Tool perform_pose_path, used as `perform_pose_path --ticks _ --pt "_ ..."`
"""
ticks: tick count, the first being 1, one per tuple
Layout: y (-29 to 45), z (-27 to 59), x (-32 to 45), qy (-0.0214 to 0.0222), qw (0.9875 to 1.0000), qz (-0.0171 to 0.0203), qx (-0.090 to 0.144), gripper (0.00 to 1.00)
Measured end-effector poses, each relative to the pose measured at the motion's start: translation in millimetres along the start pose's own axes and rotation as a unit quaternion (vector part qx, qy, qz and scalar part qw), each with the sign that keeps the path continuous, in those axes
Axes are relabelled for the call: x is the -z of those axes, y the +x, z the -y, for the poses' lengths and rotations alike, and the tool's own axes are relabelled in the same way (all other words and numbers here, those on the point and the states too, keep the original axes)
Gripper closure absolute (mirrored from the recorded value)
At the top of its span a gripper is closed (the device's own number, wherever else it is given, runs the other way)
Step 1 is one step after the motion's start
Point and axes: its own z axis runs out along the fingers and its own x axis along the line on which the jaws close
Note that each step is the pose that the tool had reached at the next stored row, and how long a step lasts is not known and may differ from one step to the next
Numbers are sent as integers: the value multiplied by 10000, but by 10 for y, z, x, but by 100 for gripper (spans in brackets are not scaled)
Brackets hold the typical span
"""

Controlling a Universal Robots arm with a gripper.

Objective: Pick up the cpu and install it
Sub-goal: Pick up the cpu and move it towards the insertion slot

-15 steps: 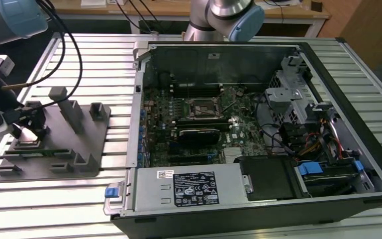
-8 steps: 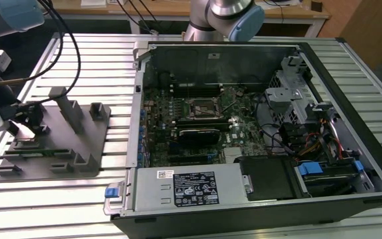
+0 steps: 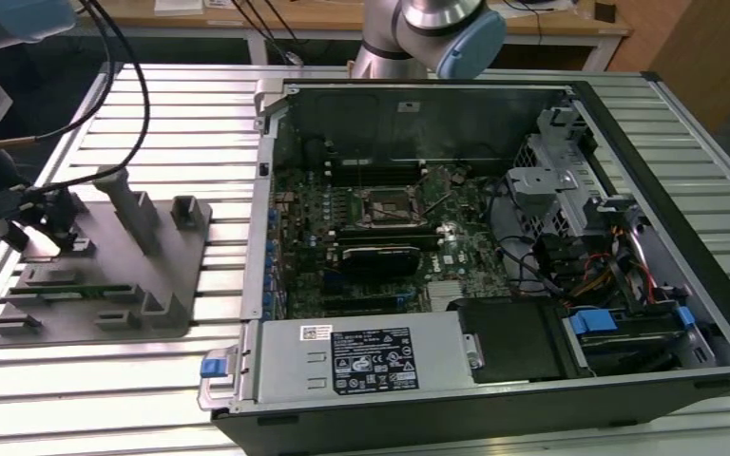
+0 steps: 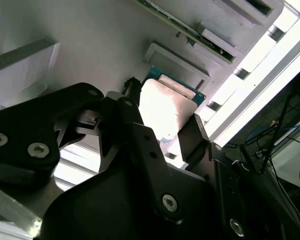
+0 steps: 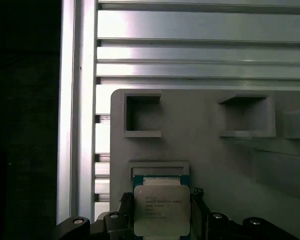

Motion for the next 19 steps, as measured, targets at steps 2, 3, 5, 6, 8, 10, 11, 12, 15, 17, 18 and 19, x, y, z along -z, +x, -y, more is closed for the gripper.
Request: perform_pose_path --ticks 2,3,5,6,8,10,11,12,15,17,18,19 --pt "-1 -3 49 0 10000 0 0 46" --pt "-2 -4 72 0 10000 0 0 46" --pt "-4 -7 121 0 10000 1 0 46" --pt "-4 -8 145 0 10000 2 0 46" --pt "-5 -11 190 0 10000 3 0 46" --pt "-7 -14 237 0 10000 3 0 46" --pt "-8 -15 263 0 10000 2 0 46" --pt "-8 -17 288 0 10000 3 0 46" --pt "-11 -21 374 0 10000 5 0 46" --pt "-12 -25 432 0 10000 8 0 46" --pt "-14 -26 464 0 10000 9 1 46" --pt "-15 -28 500 0 10000 10 1 46"
